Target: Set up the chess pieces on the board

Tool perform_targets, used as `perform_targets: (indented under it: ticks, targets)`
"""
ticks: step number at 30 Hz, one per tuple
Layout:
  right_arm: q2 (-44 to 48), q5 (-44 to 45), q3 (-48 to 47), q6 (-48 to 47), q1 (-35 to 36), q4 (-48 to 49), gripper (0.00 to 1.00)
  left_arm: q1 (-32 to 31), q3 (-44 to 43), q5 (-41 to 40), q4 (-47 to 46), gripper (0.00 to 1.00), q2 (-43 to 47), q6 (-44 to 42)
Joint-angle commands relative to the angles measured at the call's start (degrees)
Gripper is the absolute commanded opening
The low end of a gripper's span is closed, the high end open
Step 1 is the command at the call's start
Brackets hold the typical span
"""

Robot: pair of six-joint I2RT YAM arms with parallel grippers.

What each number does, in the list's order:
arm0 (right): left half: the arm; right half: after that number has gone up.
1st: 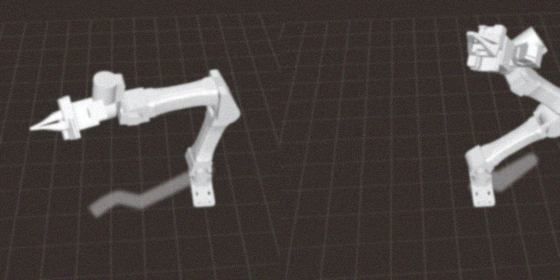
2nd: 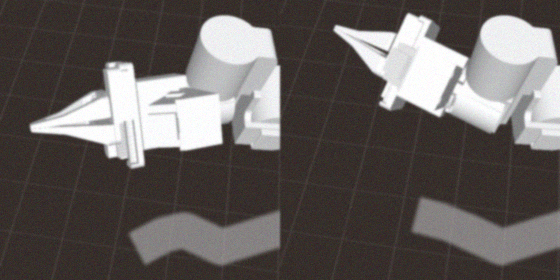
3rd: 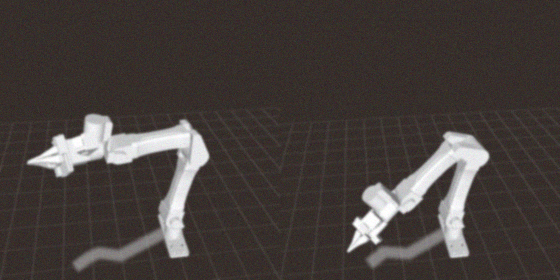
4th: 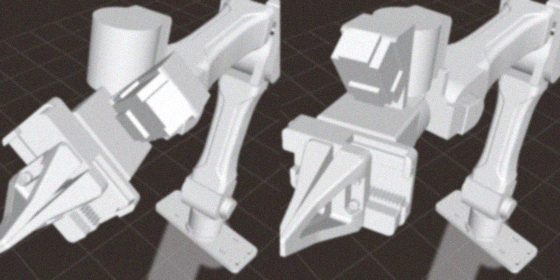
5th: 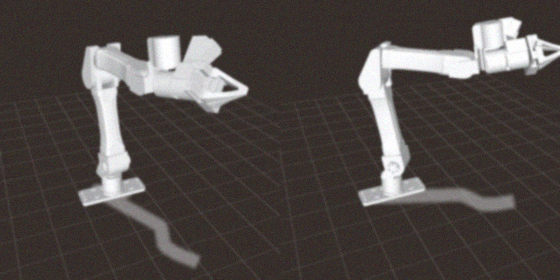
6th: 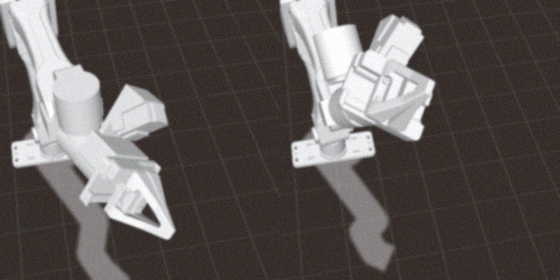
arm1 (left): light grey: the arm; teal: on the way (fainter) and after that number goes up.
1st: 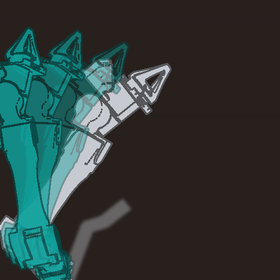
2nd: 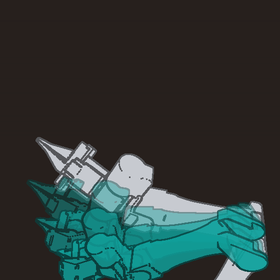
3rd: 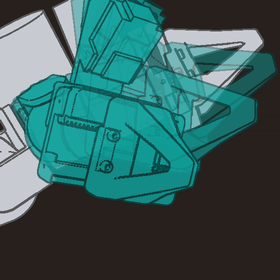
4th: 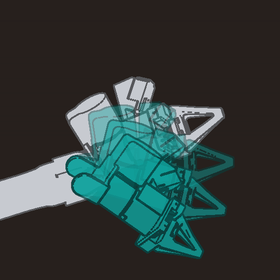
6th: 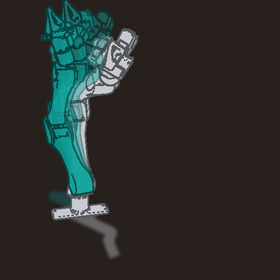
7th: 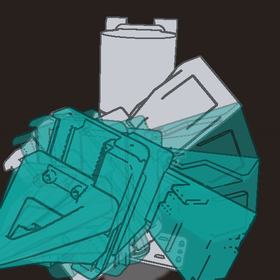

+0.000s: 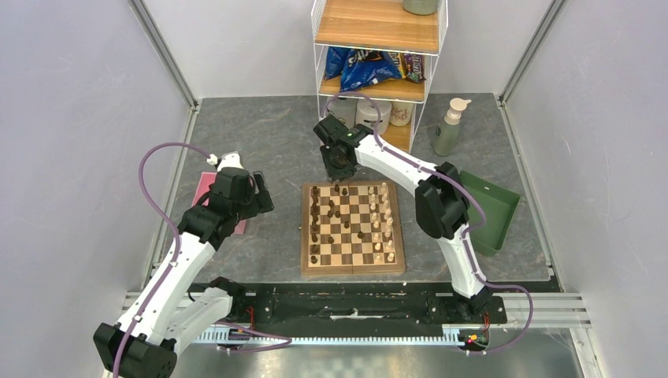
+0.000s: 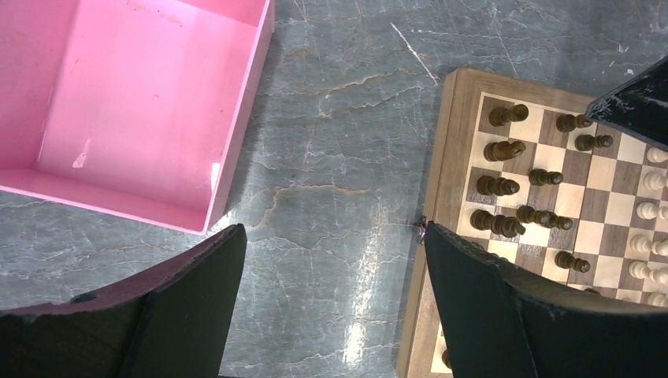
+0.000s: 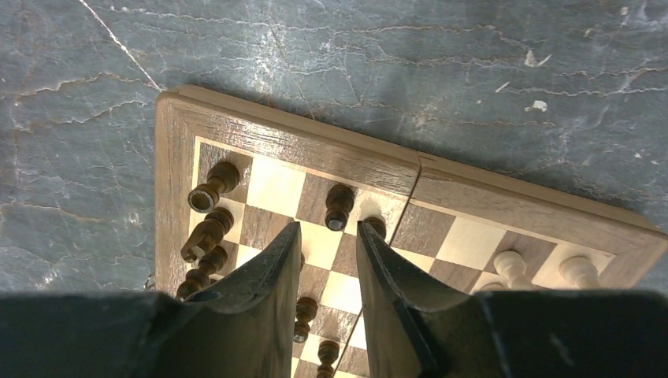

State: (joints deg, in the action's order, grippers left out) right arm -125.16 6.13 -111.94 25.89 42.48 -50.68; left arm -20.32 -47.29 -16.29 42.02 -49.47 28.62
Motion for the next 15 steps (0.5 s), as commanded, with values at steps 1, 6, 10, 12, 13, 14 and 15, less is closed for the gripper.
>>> perform_targets:
  ticks: [1,6,10,12,13,14,15]
  targets:
    - [-1.77,0.26,-4.52,-0.67,0.93,-2.06,0.39,0.69,-0.7,-2.16,0.43,0.9,-0.05,-1.96]
    - [-3.21,0.37,-5.56,-0.6,1.25,-3.16,0.37,1.87,-0.85,-1.31,0.27,0.9,-0.6,-1.82]
    - [-3.91,1.5,-6.36,-0.64,1.38,-4.12,0.36,2.52,-0.79,-0.59,0.26,0.9,-1.06,-1.85]
    - [-4.05,2.19,-6.33,-0.64,1.46,-4.35,0.36,2.65,-0.79,-0.42,0.25,0.9,-1.11,-1.85]
    - [-4.04,2.64,-6.21,-0.58,1.51,-4.51,0.36,2.73,-0.79,-0.32,0.26,0.9,-1.08,-1.82]
    - [-4.08,2.91,-6.01,-0.5,1.55,-4.47,0.36,2.74,-0.79,-0.23,0.23,0.9,-1.1,-1.86]
    - [-3.89,3.14,-5.76,-0.49,1.53,-4.5,0.36,2.8,-0.72,-0.11,0.17,0.9,-1.12,-1.85]
